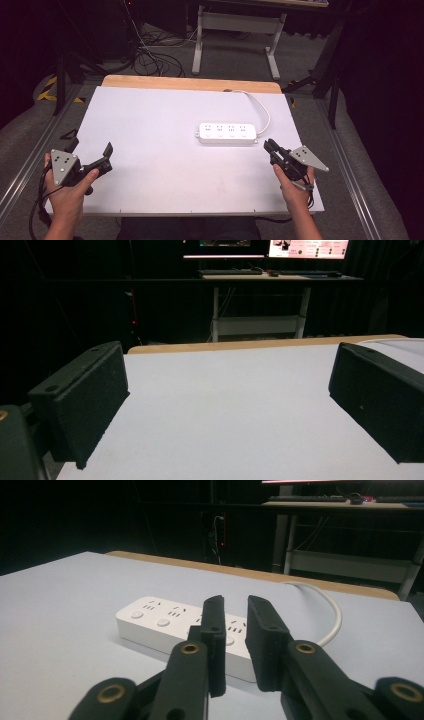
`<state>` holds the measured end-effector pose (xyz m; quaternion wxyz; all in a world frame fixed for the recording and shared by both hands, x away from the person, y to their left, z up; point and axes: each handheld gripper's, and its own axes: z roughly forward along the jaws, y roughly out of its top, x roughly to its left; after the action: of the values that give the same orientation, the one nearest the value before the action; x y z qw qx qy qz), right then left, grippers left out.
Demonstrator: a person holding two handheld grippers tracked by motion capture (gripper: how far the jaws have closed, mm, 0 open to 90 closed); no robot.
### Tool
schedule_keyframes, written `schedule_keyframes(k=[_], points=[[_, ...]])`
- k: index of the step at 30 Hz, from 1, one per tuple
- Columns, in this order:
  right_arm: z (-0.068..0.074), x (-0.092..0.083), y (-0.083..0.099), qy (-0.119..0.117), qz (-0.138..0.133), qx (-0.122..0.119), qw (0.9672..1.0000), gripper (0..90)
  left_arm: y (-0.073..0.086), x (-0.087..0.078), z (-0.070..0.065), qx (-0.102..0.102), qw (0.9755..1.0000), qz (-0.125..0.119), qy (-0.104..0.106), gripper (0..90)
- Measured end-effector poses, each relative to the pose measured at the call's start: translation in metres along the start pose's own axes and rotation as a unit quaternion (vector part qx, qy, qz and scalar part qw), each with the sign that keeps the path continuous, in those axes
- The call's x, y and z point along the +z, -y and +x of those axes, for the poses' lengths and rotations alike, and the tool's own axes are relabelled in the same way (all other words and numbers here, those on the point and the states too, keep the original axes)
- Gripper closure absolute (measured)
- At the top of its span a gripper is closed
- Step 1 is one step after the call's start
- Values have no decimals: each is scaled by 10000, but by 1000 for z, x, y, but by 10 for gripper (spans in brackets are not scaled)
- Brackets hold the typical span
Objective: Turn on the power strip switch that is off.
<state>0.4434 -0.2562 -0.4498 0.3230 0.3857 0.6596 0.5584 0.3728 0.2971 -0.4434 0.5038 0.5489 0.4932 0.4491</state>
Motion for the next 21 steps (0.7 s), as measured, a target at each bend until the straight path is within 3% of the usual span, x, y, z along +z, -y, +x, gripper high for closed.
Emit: schedule_keyframes(k=[7,21], points=[[1,-1,-3,-109,128,-30,9999,900,0,0,0,2,10000,19,15,32],[9,7,-15,-529,570,49,9970,900,1,1,-1,48,10000,73,46,38]])
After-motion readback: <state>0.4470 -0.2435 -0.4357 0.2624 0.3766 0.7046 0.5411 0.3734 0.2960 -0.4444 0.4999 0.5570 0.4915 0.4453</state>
